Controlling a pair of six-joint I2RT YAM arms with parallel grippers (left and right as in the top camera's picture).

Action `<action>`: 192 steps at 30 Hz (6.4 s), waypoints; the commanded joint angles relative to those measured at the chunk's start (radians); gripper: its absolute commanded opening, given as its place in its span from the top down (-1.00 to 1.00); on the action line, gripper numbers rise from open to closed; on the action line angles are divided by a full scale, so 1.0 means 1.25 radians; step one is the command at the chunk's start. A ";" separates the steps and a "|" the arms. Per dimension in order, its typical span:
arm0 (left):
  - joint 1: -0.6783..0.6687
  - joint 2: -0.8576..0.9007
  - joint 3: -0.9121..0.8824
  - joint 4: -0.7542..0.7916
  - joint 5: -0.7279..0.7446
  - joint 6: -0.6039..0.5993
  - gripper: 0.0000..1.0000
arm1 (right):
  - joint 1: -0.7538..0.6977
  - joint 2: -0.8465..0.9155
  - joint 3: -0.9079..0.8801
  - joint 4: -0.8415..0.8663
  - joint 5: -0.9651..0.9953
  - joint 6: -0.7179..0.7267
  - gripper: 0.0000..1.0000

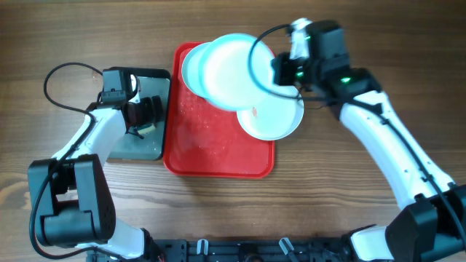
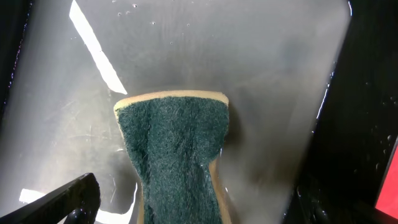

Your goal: Clean dirty plates on tray and stack at the side

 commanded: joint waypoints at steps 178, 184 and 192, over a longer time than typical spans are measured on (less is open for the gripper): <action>0.002 -0.015 -0.006 0.002 0.007 0.001 -1.00 | 0.161 0.182 -0.043 -0.030 0.069 0.031 0.78; 0.002 -0.015 -0.006 0.002 0.007 0.001 -1.00 | 0.187 0.182 -0.043 -0.055 0.022 0.012 0.42; 0.002 -0.015 -0.006 0.002 0.006 0.001 -1.00 | 0.195 0.186 -0.056 -0.016 0.078 -0.031 0.32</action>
